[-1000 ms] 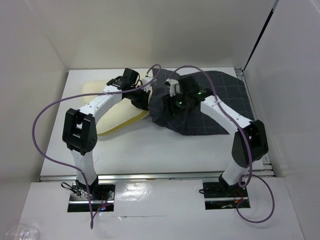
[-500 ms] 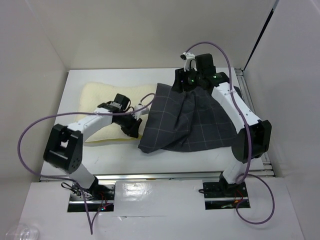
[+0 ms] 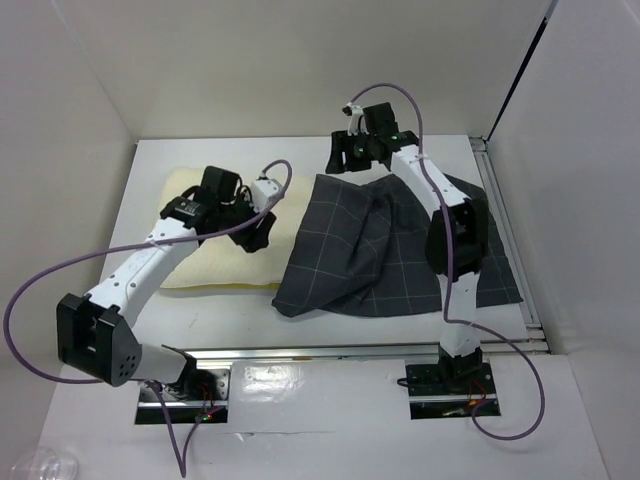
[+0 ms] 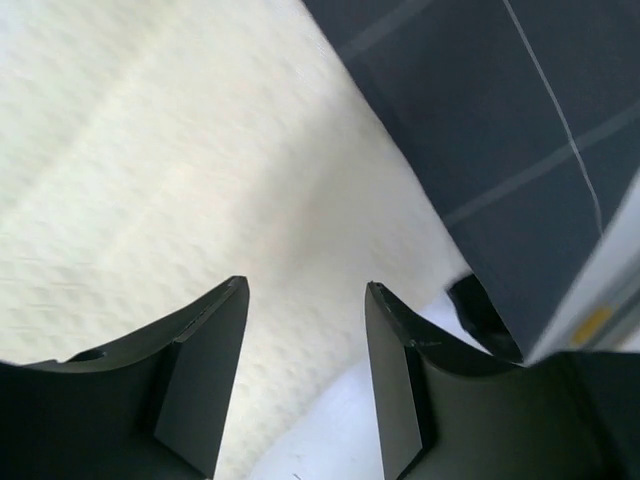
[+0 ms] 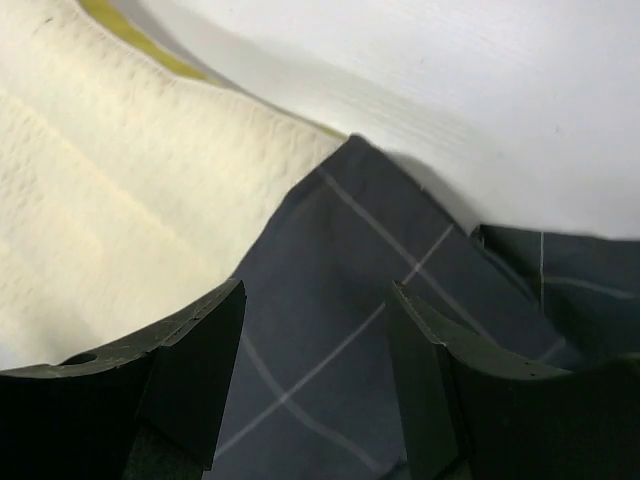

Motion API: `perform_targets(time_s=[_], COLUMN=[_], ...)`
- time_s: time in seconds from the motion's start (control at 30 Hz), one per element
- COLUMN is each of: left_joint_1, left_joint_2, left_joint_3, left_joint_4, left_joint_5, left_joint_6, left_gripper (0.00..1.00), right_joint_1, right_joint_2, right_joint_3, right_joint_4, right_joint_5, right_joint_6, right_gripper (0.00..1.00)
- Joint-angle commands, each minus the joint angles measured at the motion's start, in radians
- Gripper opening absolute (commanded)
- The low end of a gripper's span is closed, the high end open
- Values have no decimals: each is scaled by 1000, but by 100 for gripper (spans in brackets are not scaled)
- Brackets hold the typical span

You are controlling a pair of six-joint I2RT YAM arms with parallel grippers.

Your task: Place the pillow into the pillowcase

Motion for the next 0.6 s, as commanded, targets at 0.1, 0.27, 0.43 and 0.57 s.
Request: perform_targets(time_s=[0.1, 0.27, 0.43, 0.57], left_joint_1=[45, 158, 275, 289], left_joint_2=[127, 351, 668, 873], left_joint_3=[118, 333, 746, 1021], left_joint_4=[113, 66, -118, -231], left_joint_5=[-197, -46, 178, 240], left_joint_6=[-78, -66, -78, -15], left_gripper=[65, 67, 68, 71], right_joint_1=[40, 49, 58, 58], right_joint_2=[159, 112, 2, -81], right_joint_3=[221, 163, 32, -74], right_joint_4=[-11, -11, 1, 42], right_joint_5=[8, -28, -38, -71], right_joint_6=[8, -19, -61, -95], right_gripper=[66, 66, 66, 66])
